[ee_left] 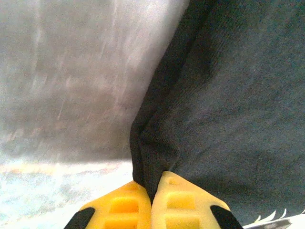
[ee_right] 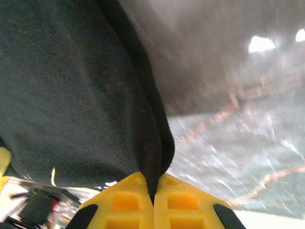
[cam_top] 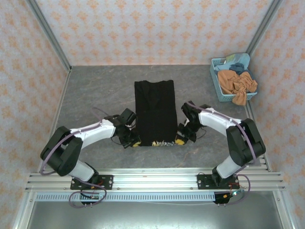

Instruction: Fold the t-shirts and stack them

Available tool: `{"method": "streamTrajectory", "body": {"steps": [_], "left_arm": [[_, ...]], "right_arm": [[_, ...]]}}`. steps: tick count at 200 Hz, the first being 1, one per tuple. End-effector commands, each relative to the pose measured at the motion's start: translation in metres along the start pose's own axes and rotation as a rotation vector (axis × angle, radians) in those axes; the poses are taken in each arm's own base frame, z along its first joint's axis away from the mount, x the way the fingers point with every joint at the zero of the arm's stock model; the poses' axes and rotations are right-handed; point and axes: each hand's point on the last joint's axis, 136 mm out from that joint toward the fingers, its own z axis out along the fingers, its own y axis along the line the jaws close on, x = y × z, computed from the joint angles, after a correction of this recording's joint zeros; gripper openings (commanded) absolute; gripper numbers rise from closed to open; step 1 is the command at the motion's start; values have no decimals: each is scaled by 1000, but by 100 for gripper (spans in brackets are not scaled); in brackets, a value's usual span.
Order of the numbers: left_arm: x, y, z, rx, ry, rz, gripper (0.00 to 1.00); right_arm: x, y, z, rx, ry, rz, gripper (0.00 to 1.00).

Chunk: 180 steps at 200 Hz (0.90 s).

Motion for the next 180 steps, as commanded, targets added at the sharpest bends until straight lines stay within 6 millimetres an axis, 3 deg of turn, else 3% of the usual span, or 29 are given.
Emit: {"method": "streamTrajectory", "body": {"steps": [1,56,100,137,180], "left_arm": [[17,25,-19,-58,-8,21,0],[37,-6,-89,133,-82,112,0],[27,-48,-144,273,-221,159,0],[4,-71,-169,303,-296,124,0],[-41,-95,-178,295,-328,40,0]], "right_arm": [[31,-19,-13,42,36,-18,0],[61,0,-62,-49,-5,-14,0],[63,32,-108,-130,-97,-15,0],[46,53,-137,-142,-171,31,0],[-6,86,-159,-211,-250,97,0]]}}
